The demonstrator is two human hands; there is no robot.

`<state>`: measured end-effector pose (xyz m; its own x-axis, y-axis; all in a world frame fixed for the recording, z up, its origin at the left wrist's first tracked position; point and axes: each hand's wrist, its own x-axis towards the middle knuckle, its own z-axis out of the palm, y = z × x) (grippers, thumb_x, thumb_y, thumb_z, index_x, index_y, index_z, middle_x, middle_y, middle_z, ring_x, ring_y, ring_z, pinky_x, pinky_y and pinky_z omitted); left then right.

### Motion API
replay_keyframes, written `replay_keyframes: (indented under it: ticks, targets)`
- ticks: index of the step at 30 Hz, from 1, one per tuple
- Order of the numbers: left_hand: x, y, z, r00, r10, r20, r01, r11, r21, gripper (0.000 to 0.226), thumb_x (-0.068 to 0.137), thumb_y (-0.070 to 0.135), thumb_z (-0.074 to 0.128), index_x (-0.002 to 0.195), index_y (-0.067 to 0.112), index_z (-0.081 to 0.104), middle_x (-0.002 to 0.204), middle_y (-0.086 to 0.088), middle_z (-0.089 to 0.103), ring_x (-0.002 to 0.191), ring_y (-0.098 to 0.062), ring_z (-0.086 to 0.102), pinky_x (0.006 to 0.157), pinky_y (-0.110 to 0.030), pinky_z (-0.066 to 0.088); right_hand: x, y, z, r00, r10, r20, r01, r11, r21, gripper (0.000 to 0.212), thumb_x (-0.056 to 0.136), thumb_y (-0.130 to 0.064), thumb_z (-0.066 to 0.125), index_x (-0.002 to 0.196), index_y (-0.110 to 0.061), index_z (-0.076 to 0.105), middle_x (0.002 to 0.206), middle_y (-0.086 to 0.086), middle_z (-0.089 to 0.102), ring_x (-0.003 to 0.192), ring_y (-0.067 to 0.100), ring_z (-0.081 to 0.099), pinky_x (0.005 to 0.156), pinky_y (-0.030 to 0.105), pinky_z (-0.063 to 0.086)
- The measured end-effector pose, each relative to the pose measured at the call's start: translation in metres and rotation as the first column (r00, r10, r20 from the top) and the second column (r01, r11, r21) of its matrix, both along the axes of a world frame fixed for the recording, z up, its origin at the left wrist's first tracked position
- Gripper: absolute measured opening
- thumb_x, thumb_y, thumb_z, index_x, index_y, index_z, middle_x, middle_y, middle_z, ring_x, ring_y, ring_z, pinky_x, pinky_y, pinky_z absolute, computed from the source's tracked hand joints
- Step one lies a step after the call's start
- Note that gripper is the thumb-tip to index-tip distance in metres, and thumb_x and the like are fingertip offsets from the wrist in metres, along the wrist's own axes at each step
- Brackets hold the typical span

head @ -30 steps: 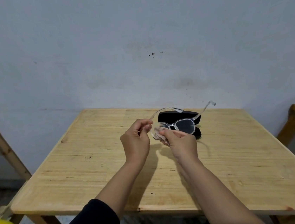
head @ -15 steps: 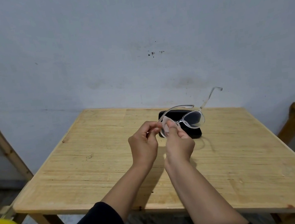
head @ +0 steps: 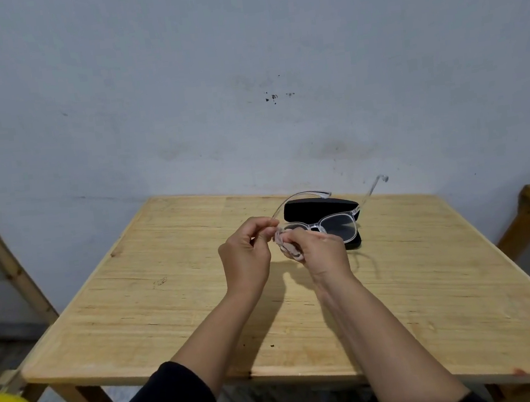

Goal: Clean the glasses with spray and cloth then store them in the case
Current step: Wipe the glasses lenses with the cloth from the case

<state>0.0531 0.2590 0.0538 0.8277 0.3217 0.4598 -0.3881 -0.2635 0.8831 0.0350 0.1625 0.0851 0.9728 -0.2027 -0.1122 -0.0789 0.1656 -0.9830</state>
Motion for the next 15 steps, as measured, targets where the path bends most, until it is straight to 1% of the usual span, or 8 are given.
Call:
replay_keyframes:
  ticks: [2,4,7,9,10,13,14,15]
  targets:
    - [0.002,0.001,0.002,1.000,0.004,-0.006,-0.004,1.000,0.003,0.017,0.083,0.005,0.063,0.083,0.018,0.072,0.077,0.016,0.069,0.071,0.009,0.062,0.066,-0.007,0.045,-0.002,-0.003,0.001,1.000,0.005,0.001,-0.005,0.997,-0.076,0.013,0.070,-0.011,0.068,0.058,-0.010,0.072,0.050,-0.002,0.059,0.052,0.010,0.050,0.055,0.021,0.039]
    - [0.002,0.002,0.005,1.000,0.012,-0.007,-0.012,1.000,0.002,0.017,0.084,0.005,0.062,0.084,0.018,0.072,0.078,0.017,0.069,0.072,0.010,0.062,0.066,-0.005,0.044,-0.003,-0.005,0.001,1.000,0.001,0.006,0.000,0.993,-0.120,0.013,0.071,-0.015,0.069,0.059,-0.015,0.074,0.055,-0.004,0.064,0.059,0.010,0.054,0.059,0.023,0.041]
    - [0.004,0.003,0.009,0.999,0.034,0.009,-0.034,0.999,0.002,0.018,0.084,0.006,0.062,0.082,0.021,0.072,0.077,0.020,0.068,0.073,0.010,0.062,0.066,-0.004,0.043,-0.008,-0.006,0.001,0.996,-0.077,0.048,0.082,0.988,-0.132,0.010,0.076,-0.019,0.068,0.073,-0.020,0.078,0.065,-0.006,0.071,0.063,0.006,0.060,0.057,0.016,0.044]
    - [0.003,0.001,0.010,0.999,0.033,0.011,-0.033,0.999,-0.006,0.018,0.084,0.004,0.062,0.082,0.019,0.072,0.076,0.021,0.067,0.071,0.011,0.060,0.066,-0.004,0.043,-0.009,-0.002,-0.002,0.983,-0.164,0.083,0.171,0.981,-0.088,0.011,0.079,-0.021,0.066,0.076,-0.021,0.077,0.067,-0.009,0.073,0.065,0.001,0.065,0.056,0.010,0.044]
    - [0.002,0.000,0.010,0.999,0.030,0.012,-0.030,1.000,-0.010,0.018,0.084,0.003,0.062,0.082,0.018,0.072,0.076,0.021,0.066,0.070,0.012,0.060,0.066,-0.003,0.042,-0.009,0.001,-0.004,0.973,-0.214,0.090,0.220,0.974,-0.057,0.012,0.082,-0.022,0.065,0.076,-0.023,0.076,0.071,-0.009,0.074,0.069,0.001,0.067,0.060,0.012,0.047]
    - [-0.003,-0.006,0.009,1.000,0.012,0.019,-0.012,1.000,-0.001,0.018,0.084,0.002,0.061,0.083,0.016,0.071,0.076,0.021,0.066,0.068,0.012,0.059,0.064,-0.002,0.040,-0.007,0.014,-0.008,0.917,-0.387,0.098,0.388,0.922,0.006,0.019,0.088,-0.022,0.056,0.083,-0.025,0.074,0.089,-0.007,0.074,0.087,0.007,0.068,0.080,0.024,0.053]
    - [-0.005,-0.009,0.008,1.000,0.004,0.024,-0.005,1.000,0.006,0.018,0.083,0.001,0.061,0.082,0.016,0.071,0.075,0.022,0.066,0.067,0.012,0.059,0.063,-0.002,0.040,-0.007,0.018,-0.007,0.893,-0.439,0.098,0.437,0.898,0.044,0.022,0.090,-0.019,0.052,0.087,-0.024,0.073,0.093,-0.007,0.074,0.089,0.007,0.067,0.080,0.021,0.052]
    - [-0.007,-0.011,0.007,1.000,-0.004,0.030,0.004,1.000,0.013,0.018,0.083,0.001,0.061,0.082,0.016,0.071,0.075,0.022,0.066,0.066,0.012,0.059,0.062,-0.002,0.039,-0.007,0.021,-0.005,0.875,-0.475,0.093,0.467,0.879,0.102,0.025,0.091,-0.015,0.049,0.090,-0.023,0.073,0.095,-0.006,0.073,0.090,0.007,0.066,0.076,0.015,0.051]
